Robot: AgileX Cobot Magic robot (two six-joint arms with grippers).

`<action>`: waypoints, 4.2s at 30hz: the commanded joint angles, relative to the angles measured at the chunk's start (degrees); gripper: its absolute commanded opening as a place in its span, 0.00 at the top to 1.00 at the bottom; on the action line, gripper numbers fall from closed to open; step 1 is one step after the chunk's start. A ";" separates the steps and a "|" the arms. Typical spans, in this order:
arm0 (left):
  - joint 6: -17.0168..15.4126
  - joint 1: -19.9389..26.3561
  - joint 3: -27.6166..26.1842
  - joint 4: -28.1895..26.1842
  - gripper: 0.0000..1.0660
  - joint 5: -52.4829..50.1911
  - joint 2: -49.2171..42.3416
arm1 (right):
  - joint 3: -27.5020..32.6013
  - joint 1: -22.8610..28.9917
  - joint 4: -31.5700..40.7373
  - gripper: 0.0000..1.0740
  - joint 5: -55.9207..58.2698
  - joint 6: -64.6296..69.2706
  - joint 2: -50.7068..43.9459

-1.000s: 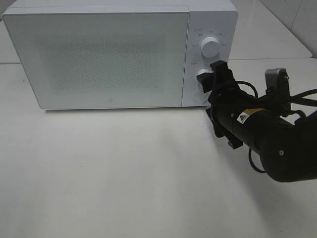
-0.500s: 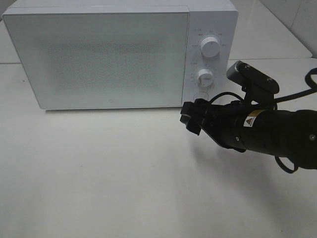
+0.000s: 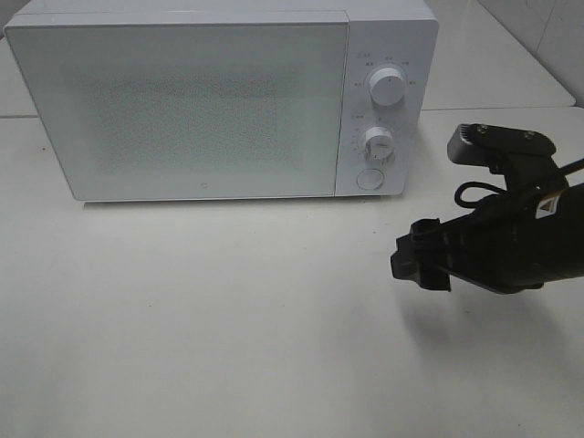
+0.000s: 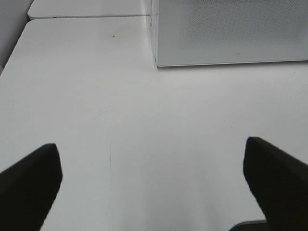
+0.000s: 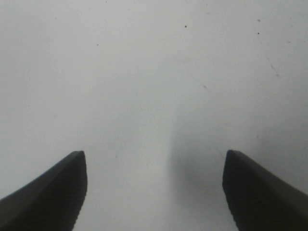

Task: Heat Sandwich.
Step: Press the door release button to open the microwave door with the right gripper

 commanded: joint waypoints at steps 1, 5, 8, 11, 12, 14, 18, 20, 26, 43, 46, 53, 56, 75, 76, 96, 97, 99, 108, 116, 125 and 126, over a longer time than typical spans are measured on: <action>-0.34 0.23 0.23 0.00 0.09 -0.34 -1.49 | -1.49 -1.03 -1.09 0.30 9.40 -4.58 -4.35; -0.34 0.23 0.23 0.00 0.09 -0.34 -1.49 | -4.47 -1.03 -4.58 0.30 20.11 -5.27 -8.02; -0.34 0.23 0.23 0.00 0.09 -0.34 -1.49 | -7.85 -1.03 -8.25 0.30 29.74 -5.27 -11.80; -0.34 0.23 0.23 0.00 0.09 -0.34 -1.49 | -9.05 -1.03 -10.03 0.30 34.15 -5.27 -13.64; -0.34 0.23 0.23 0.00 0.09 -0.34 -1.49 | -9.57 -1.03 -10.94 0.30 36.10 -5.27 -14.78; -0.34 0.23 0.23 0.00 0.09 -0.34 -1.49 | -10.26 -1.03 -12.43 0.30 39.13 -5.27 -17.02; -0.34 0.23 0.23 0.00 0.09 -0.34 -1.49 | -11.17 -1.03 -14.38 0.30 44.98 -5.27 -22.46; -0.34 0.23 0.23 0.00 0.09 -0.34 -1.49 | -11.40 -1.03 -14.95 0.30 47.44 -5.21 -25.21; -0.34 0.23 0.23 0.00 0.09 -0.34 -1.49 | -11.40 -1.03 -15.58 0.30 52.31 -4.98 -35.70; -0.34 0.23 0.23 0.00 0.09 -0.34 -1.49 | -1.83 -11.75 -21.66 0.30 53.92 2.41 -68.18; -0.34 0.23 0.23 0.00 0.09 -0.34 -1.49 | -0.29 -13.52 -21.26 0.30 53.17 2.35 -71.45; -0.29 0.23 0.23 0.00 0.09 -0.34 -1.49 | -0.29 -18.11 -21.20 0.30 53.17 2.35 -77.52; -0.29 0.23 0.23 0.00 0.09 -0.34 -1.49 | -0.29 -20.17 -21.20 0.30 53.11 2.35 -80.73; -0.29 0.23 0.23 0.00 0.09 -0.34 -1.20 | -0.29 -21.03 -21.14 0.30 53.11 2.35 -80.50; -0.29 0.23 0.23 0.00 0.09 -0.34 -1.20 | -0.29 -21.03 -21.14 0.30 53.11 2.35 -79.98; -0.29 0.23 0.23 0.00 0.09 -0.34 -1.20 | -2.01 -21.03 -20.74 0.30 34.66 2.35 -59.13; -0.29 0.23 0.23 0.00 0.09 -0.34 -1.20 | -2.01 -21.03 -20.74 0.30 33.58 2.69 -57.87; -0.29 0.23 0.23 0.00 0.09 -0.34 -1.20 | -1.78 -21.03 -20.74 0.30 30.19 2.35 -54.37; -0.29 0.23 0.23 0.00 0.09 -0.34 -1.20 | -0.86 -21.03 -20.74 0.30 19.82 2.69 -45.15; -0.29 0.23 0.23 0.00 0.09 -0.34 -1.20 | 0.00 -21.03 -20.74 0.30 8.25 2.69 -36.21; -0.29 0.23 0.23 0.00 0.09 -0.34 -1.20 | 0.00 -21.03 -20.74 0.30 -3.09 5.21 -25.38; -0.29 0.23 0.23 0.00 0.09 -0.34 -1.20 | 0.00 -21.03 -20.74 0.30 -3.09 5.21 -25.38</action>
